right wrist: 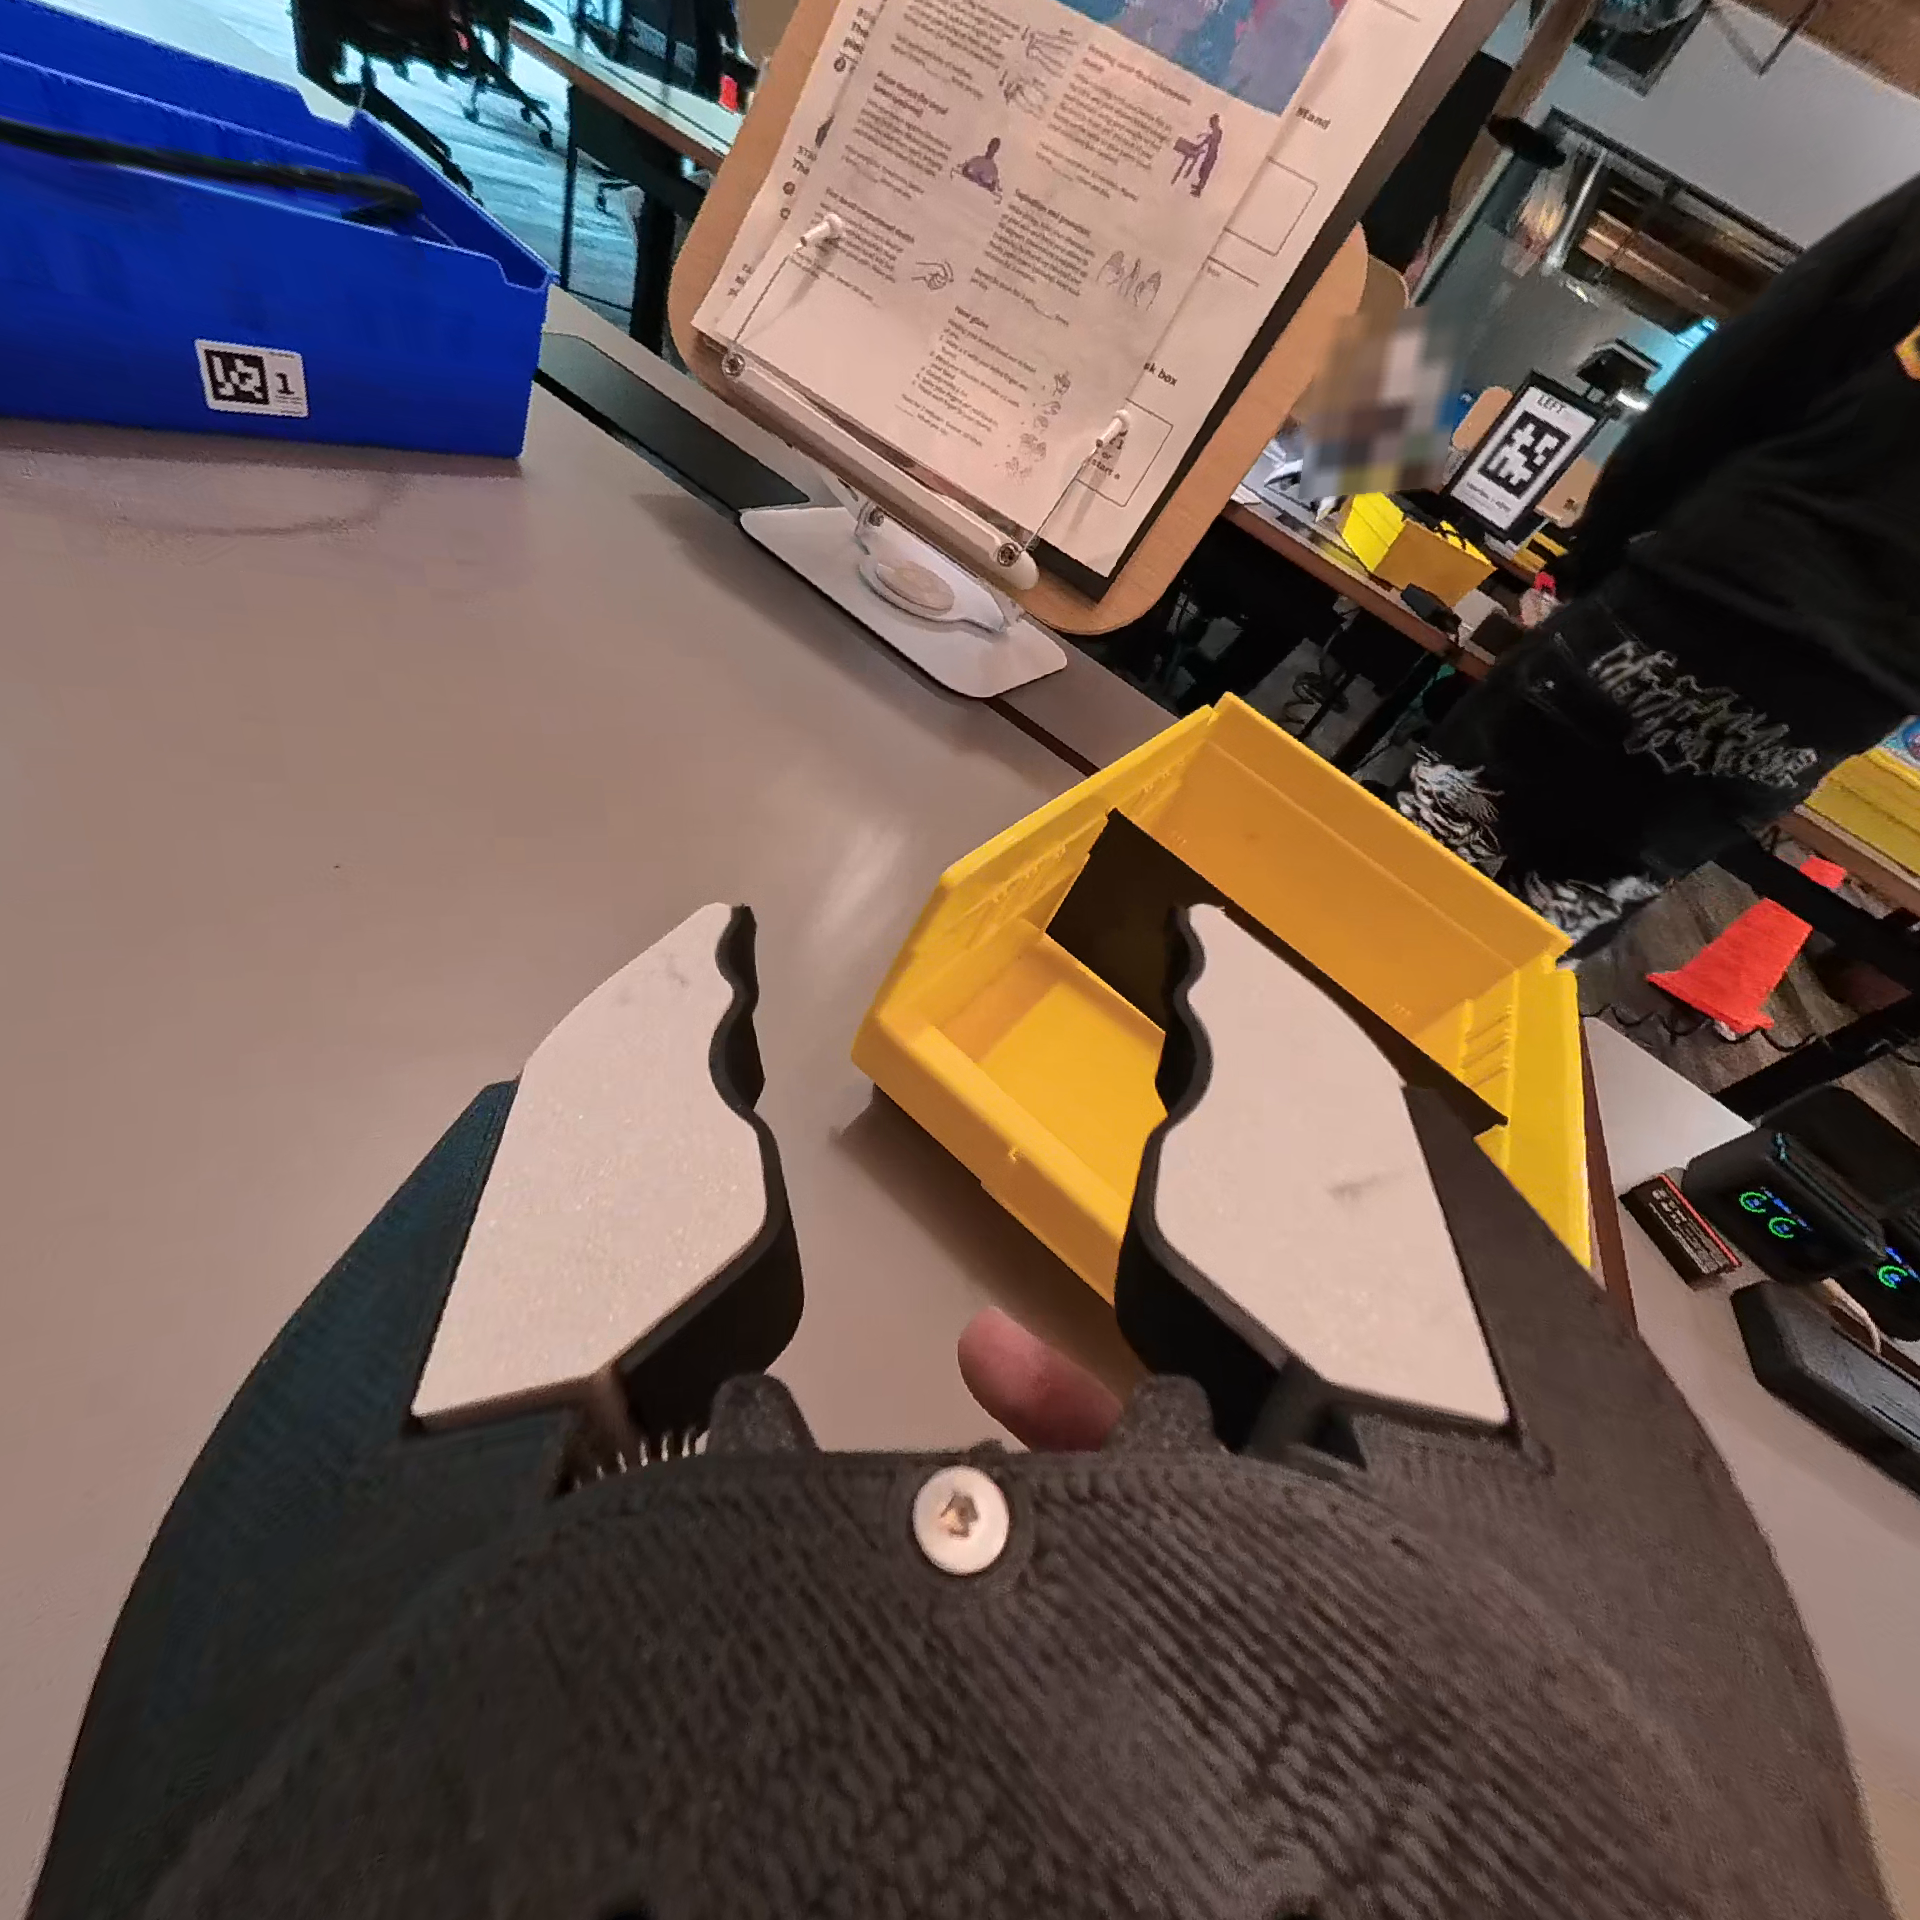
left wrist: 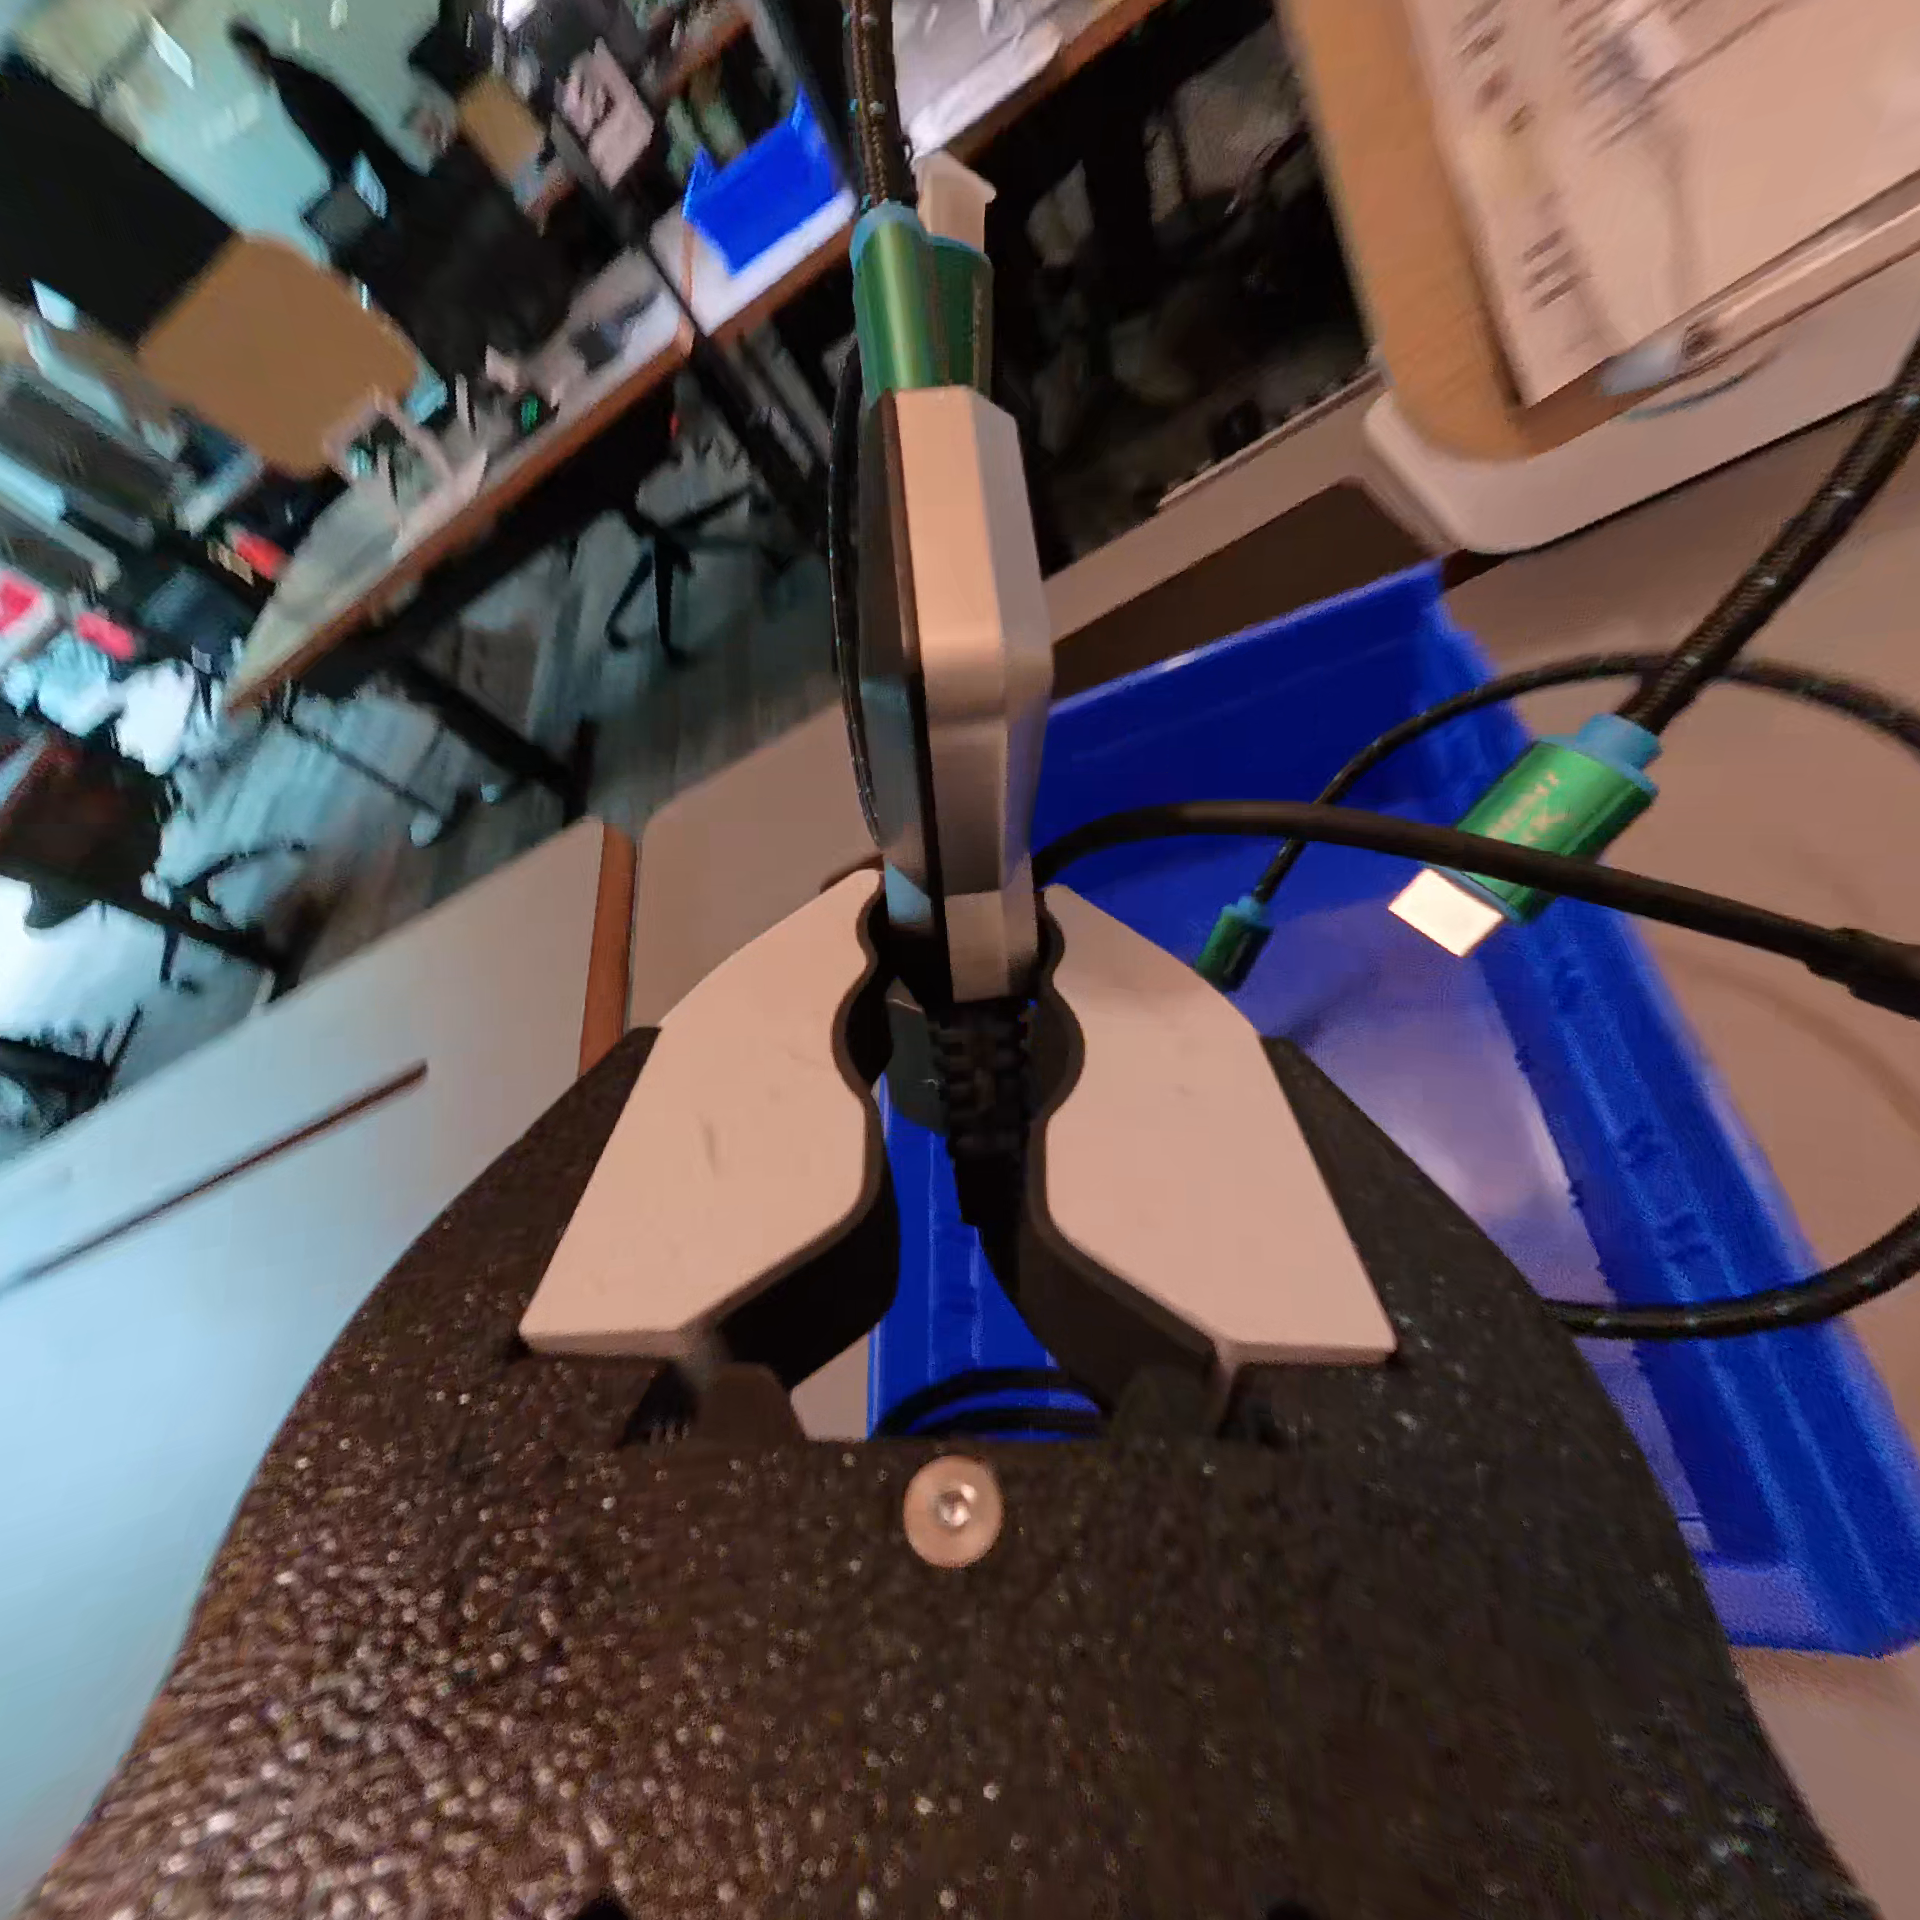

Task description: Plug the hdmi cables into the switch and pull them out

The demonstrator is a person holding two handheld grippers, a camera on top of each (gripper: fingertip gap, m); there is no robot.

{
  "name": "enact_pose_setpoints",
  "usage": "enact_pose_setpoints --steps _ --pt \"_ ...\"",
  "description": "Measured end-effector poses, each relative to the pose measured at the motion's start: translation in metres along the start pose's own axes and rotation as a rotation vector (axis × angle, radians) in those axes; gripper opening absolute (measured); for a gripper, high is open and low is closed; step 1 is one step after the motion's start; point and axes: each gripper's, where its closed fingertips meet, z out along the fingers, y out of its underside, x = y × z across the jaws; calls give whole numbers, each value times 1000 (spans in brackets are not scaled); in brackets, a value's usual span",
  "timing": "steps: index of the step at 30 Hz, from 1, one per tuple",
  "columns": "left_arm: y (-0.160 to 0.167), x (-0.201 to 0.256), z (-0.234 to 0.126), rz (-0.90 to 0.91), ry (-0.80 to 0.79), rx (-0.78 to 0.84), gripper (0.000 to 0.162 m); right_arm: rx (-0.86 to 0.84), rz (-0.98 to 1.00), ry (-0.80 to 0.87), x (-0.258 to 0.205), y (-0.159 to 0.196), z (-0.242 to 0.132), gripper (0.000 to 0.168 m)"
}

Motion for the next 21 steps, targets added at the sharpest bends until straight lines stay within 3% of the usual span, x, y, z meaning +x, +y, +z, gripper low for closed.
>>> enact_pose_setpoints --steps 4,8,13,21 --pt "41 0 12 -66 2 -122 23 3 33 -1 3 4 3 75" --pt "68 13 19 -4 27 -228 24 -21 47 -16 -1 12 9 75" --pt "70 16 19 50 88 -269 25 -74 -14 -29 -7 22 14 75" --pt "80 14 13 114 181 -348 47 -75 14 -24 -3 27 13 75"
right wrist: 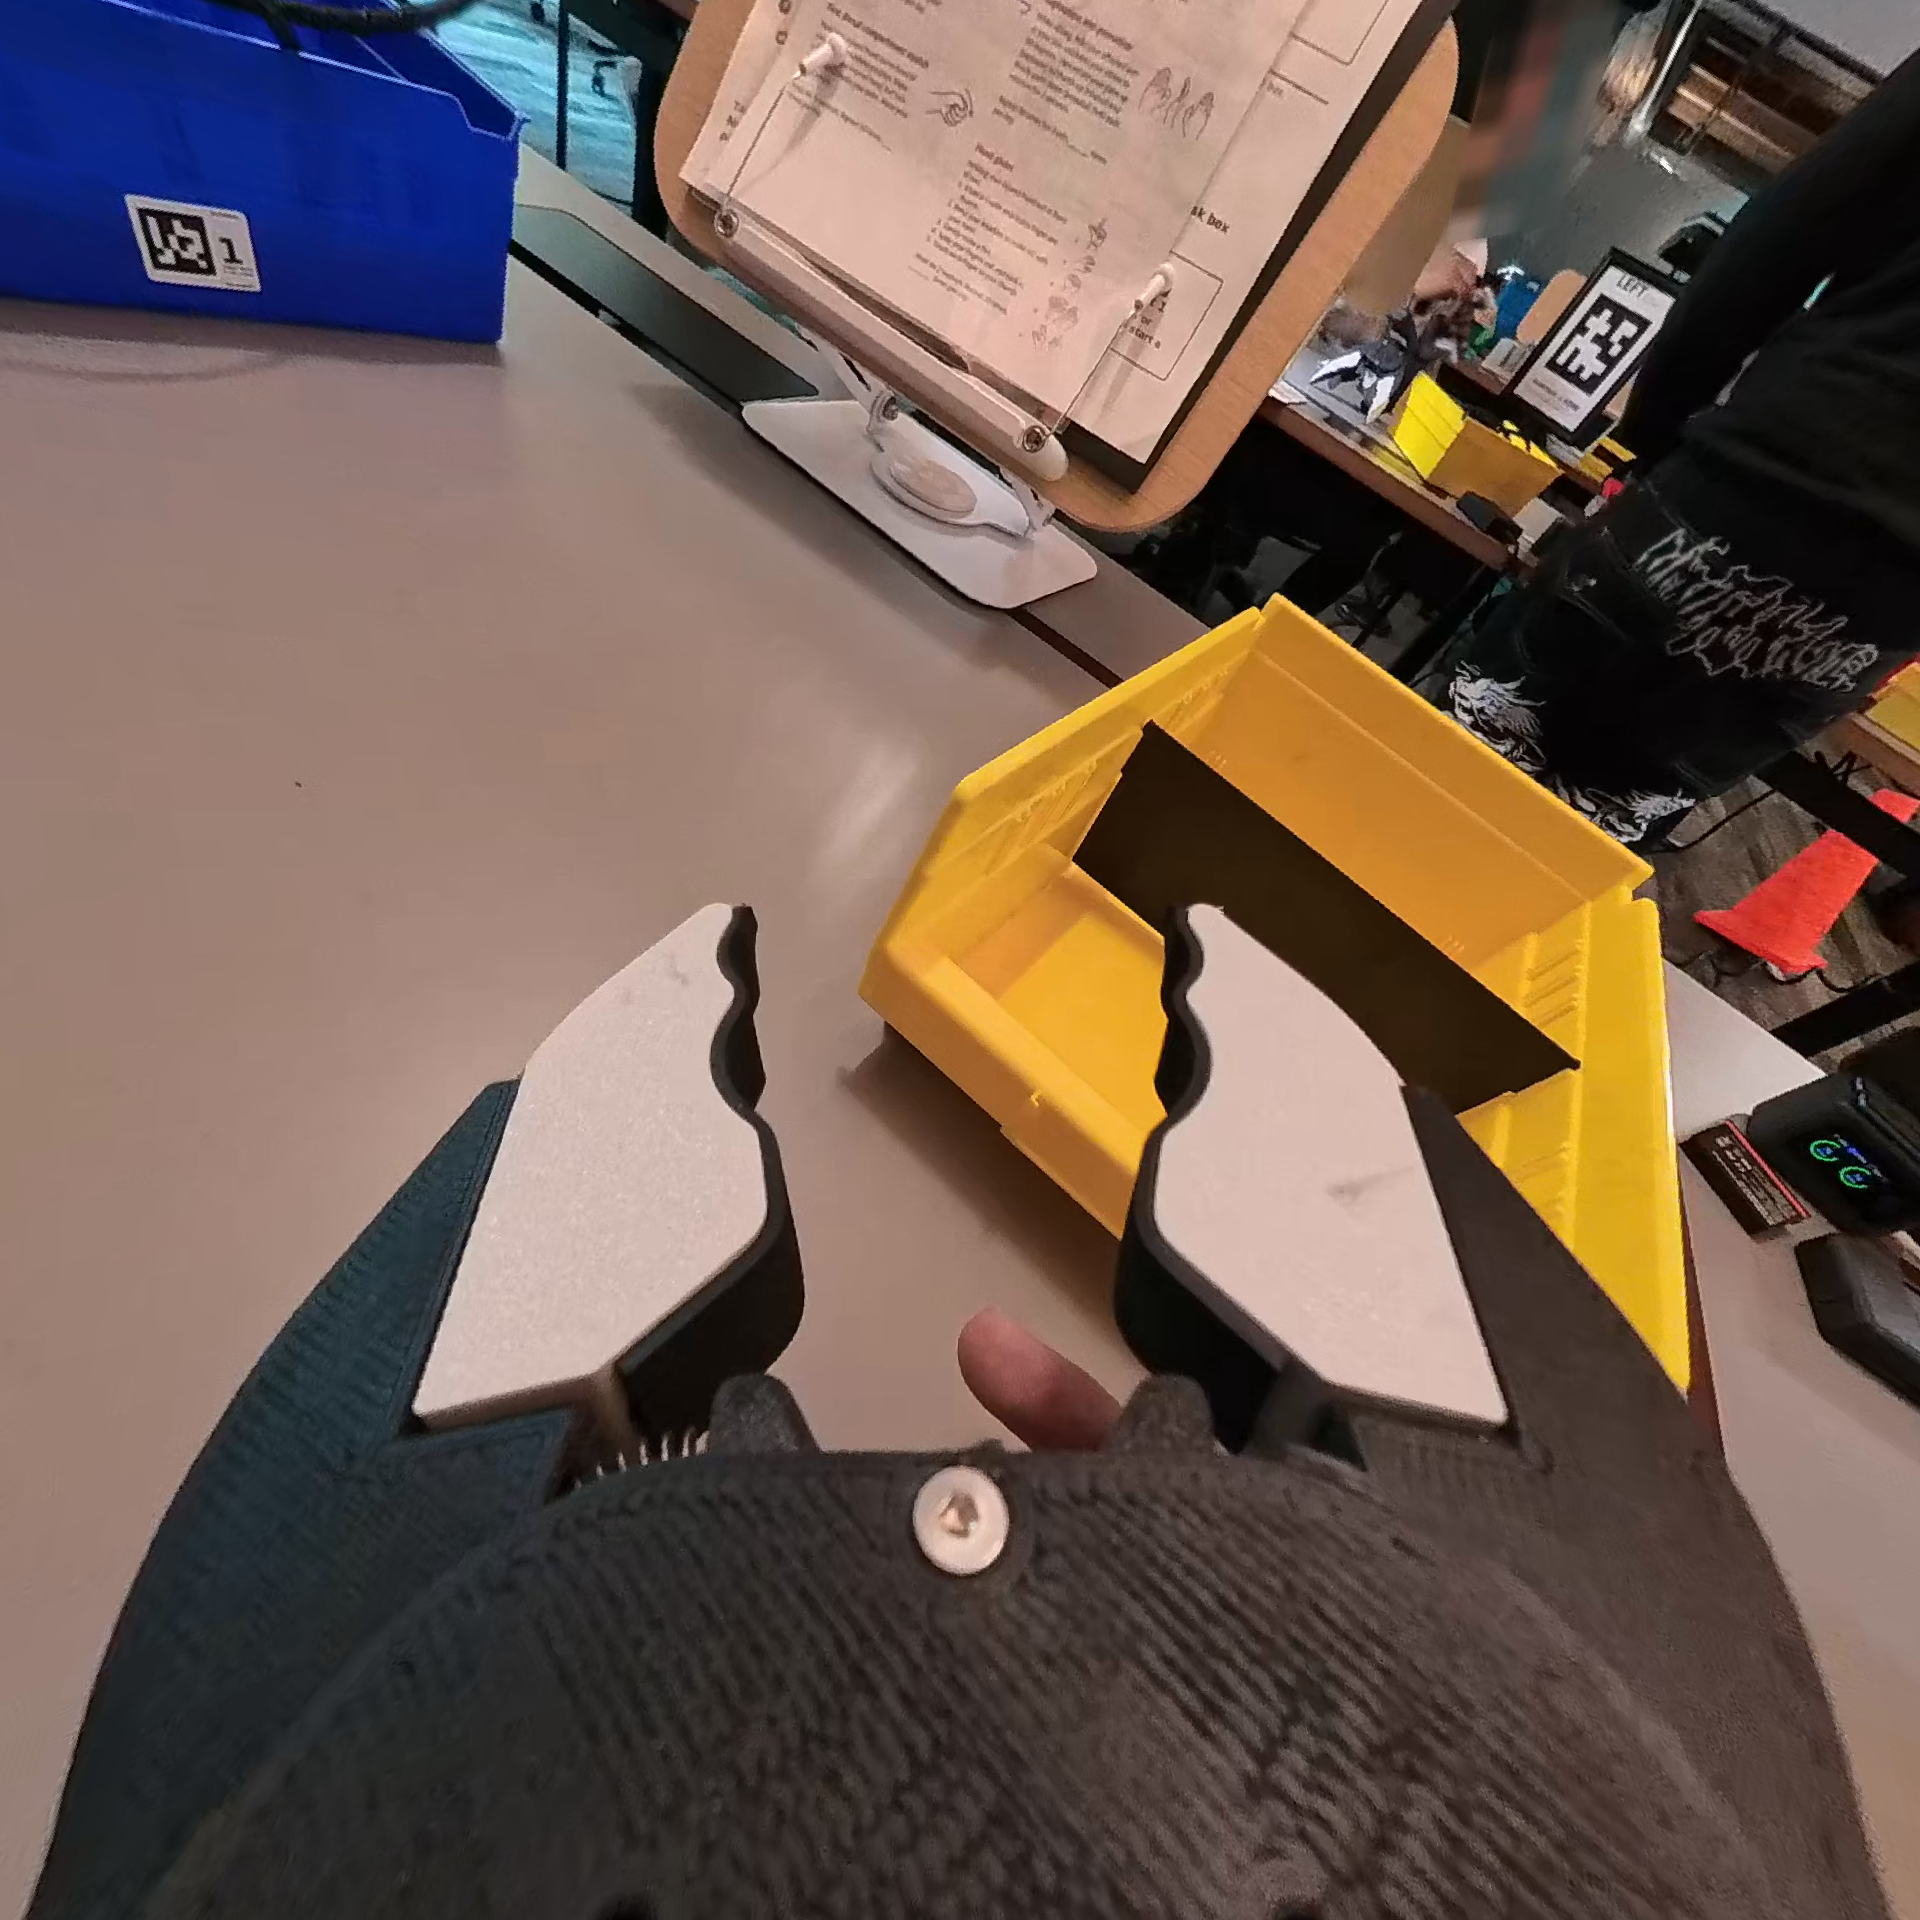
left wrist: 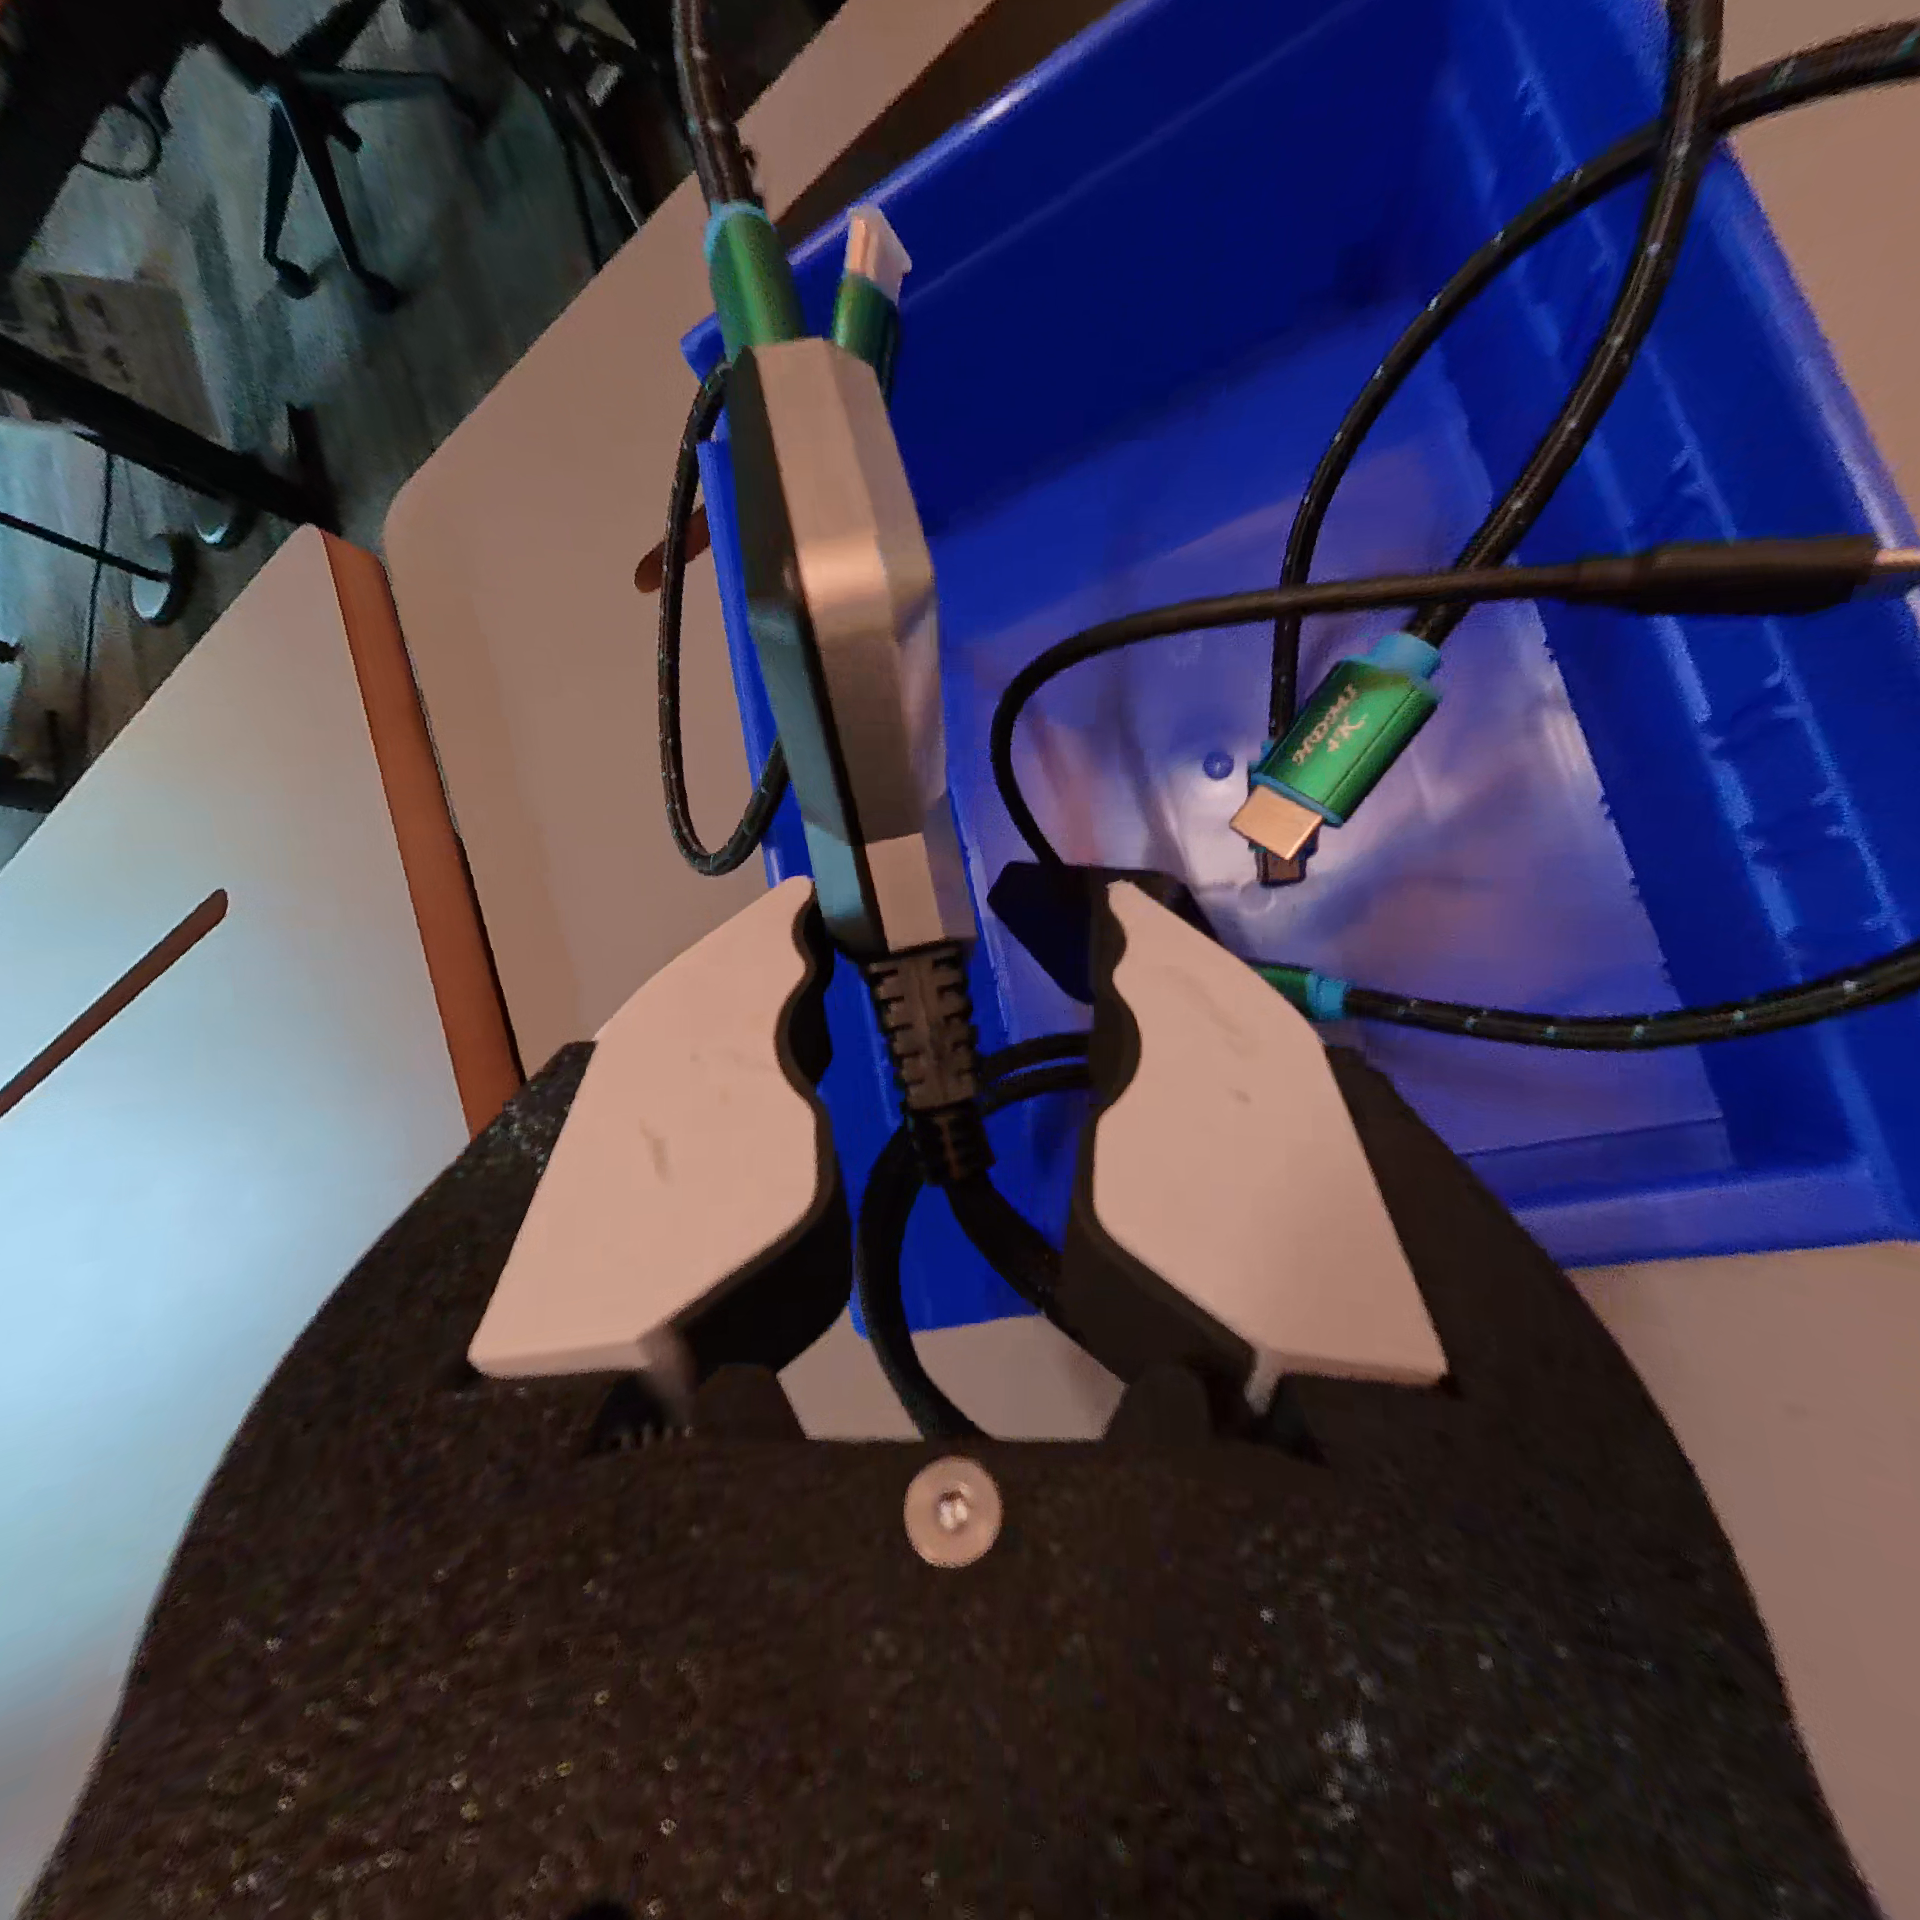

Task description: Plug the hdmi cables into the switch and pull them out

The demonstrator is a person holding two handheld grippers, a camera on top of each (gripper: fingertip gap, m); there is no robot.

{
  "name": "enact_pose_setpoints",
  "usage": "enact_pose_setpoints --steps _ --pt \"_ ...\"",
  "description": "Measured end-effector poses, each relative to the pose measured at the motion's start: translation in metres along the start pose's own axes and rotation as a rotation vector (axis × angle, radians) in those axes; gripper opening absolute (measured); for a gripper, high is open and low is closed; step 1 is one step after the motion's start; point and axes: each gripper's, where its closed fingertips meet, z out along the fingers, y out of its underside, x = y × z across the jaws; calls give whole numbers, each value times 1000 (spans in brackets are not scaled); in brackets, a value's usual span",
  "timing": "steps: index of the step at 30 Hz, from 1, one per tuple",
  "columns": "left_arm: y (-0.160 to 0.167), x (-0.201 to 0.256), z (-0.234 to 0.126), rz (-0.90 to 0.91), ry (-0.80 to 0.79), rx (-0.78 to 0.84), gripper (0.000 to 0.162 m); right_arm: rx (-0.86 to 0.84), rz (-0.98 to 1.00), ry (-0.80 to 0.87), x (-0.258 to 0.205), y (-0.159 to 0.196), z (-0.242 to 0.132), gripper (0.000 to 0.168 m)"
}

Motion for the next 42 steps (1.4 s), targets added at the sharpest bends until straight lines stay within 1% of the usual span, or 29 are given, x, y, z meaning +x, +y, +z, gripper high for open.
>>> enact_pose_setpoints --steps 3,4,5,6,8,10,12,14,16,21,25,27,29,31,33,35,37,39,42 --pt "2 0 -1 35 -11 -12 48 -5 0 4 2 2 0 75" --pt "2 2 -2 37 3 -15 53 -5 1 4 2 2 0 75" --pt "1 2 -3 25 -1 -14 53 -6 2 3 2 3 0 75" --pt "0 -1 -3 8 -22 -15 49 -8 2 5 3 4 0 75" --pt "2 -10 -1 10 -111 -45 36 -8 5 7 3 4 0 75" --pt "4 -21 1 73 -242 -75 25 -1 7 3 2 2 0 75" --pt "-3 -23 1 97 -316 -49 23 0 -2 1 1 0 1 75" --pt "-18 -23 -12 144 -414 14 23 -8 -17 5 2 1 0 75" --pt "-45 -22 -39 182 -521 120 22 -11 -20 14 4 2 -2 75" --pt "-108 -30 -128 223 -759 329 22 1 21 32 11 3 -3 74" --pt "-140 -40 -204 164 -879 477 22 21 3 57 13 -5 -6 74" --pt "-152 -32 -238 158 -910 563 22 54 29 65 14 -14 -8 74" --pt "-161 -14 -265 211 -932 629 22 121 69 51 11 -32 -15 74" --pt "-166 14 -285 315 -957 676 22 243 119 8 3 -66 -34 74" --pt "-168 51 -295 446 -968 701 23 375 170 -120 -22 -108 -62 75" --pt "-168 92 -300 582 -971 733 22 486 115 -305 -67 -146 -95 74" --pt "-167 133 -300 715 -972 772 22 522 69 -394 -105 -170 -116 76" --pt "-165 171 -296 817 -960 807 22 520 83 -407 -128 -185 -121 74" --pt "-161 218 -286 937 -932 863 23 487 241 -485 -153 -193 -113 74"
